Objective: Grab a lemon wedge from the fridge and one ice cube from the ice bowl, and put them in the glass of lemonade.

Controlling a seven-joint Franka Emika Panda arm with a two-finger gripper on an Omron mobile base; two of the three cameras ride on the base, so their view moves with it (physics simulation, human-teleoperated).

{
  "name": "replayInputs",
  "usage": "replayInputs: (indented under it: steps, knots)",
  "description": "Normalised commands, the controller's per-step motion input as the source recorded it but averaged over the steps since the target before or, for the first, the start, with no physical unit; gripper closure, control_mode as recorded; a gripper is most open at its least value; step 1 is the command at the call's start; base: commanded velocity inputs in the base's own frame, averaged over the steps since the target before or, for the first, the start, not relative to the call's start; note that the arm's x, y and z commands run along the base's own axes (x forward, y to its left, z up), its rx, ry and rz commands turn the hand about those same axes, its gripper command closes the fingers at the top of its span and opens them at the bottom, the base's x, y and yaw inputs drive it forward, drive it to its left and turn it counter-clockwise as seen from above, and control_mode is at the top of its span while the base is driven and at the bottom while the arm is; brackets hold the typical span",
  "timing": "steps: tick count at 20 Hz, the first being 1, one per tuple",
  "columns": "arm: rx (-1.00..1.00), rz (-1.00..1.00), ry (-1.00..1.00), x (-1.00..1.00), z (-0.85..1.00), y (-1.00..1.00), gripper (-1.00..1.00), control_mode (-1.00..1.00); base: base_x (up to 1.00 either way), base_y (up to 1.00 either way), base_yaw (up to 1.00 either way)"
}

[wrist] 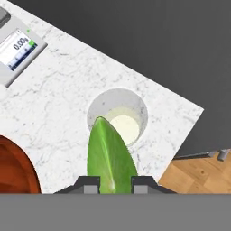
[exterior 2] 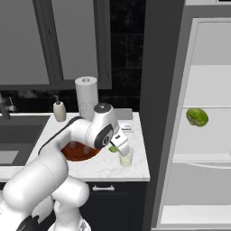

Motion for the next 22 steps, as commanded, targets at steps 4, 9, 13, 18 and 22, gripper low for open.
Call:
replayInputs:
  steps: [4,9,13,18,22]
  knots:
    - [0.00,-0.13,-0.02,0.19,0.02,0.03,1.00,-1.00,0.00,0.00,0.00]
    - [0.01,-0.12,-0.03,0.06,0.05,-0.02,1.00,-1.00,0.00,0.00,0.00]
    - [0.00,-0.02,0.00,0.03,0.00,-0.15,1.00,-1.00,0.00,0.00,0.00]
    - [0.00,-0.03,0.00,0.31,0.00,-0.02,1.00,-1.00,0.00,0.00,0.00]
    - [0.00,-0.03,0.00,0.20,0.00,-0.03,1.00,-1.00,0.00,0.00,0.00]
